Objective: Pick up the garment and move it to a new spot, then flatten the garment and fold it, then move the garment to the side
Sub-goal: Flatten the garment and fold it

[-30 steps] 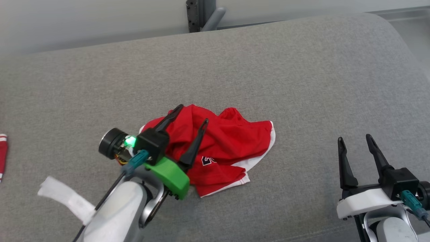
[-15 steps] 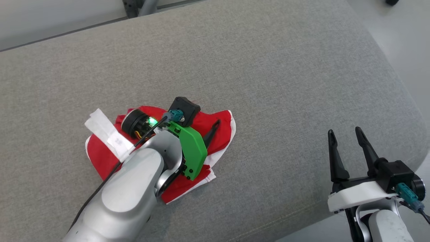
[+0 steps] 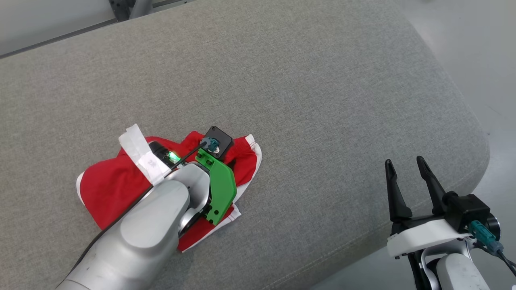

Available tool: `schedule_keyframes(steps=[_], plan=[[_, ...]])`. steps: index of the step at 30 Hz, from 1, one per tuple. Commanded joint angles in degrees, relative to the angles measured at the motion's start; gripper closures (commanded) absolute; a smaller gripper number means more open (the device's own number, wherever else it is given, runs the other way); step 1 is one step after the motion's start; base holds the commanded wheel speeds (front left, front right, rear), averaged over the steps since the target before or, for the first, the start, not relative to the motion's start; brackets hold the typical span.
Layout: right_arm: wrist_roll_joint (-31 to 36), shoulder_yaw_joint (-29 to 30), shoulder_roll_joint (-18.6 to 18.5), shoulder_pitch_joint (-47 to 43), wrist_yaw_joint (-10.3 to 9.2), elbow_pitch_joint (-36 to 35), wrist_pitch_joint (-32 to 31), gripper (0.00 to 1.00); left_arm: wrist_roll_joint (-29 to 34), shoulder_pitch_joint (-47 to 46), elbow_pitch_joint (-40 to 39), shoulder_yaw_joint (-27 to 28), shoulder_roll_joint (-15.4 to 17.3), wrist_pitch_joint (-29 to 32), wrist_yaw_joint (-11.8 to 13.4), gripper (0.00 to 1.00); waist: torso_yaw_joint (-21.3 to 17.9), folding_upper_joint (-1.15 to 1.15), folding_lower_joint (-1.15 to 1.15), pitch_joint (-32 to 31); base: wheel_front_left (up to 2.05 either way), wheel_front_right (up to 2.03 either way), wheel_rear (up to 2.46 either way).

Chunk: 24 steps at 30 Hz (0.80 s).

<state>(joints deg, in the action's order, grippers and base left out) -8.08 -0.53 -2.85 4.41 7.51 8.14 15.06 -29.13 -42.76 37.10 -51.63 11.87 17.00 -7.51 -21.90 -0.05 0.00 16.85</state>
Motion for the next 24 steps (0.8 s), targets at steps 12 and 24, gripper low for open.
schedule_keyframes(steps=[12,24], plan=[[-1.28,0.02,-0.08,-1.66,-0.04,1.31,0.19,0.00,-4.32,-5.99,-6.67,6.22,-3.05,-12.67,3.56,1.00,1.26,0.05,0.00,-3.42,0.00,0.00,0.00],[-1.23,0.81,-0.05,-2.90,-0.04,1.86,0.19,0.00,-1.23,-6.12,-17.63,14.17,-3.20,-30.78,10.89,1.00,5.37,0.05,0.00,-5.80,0.00,0.00,0.00]])
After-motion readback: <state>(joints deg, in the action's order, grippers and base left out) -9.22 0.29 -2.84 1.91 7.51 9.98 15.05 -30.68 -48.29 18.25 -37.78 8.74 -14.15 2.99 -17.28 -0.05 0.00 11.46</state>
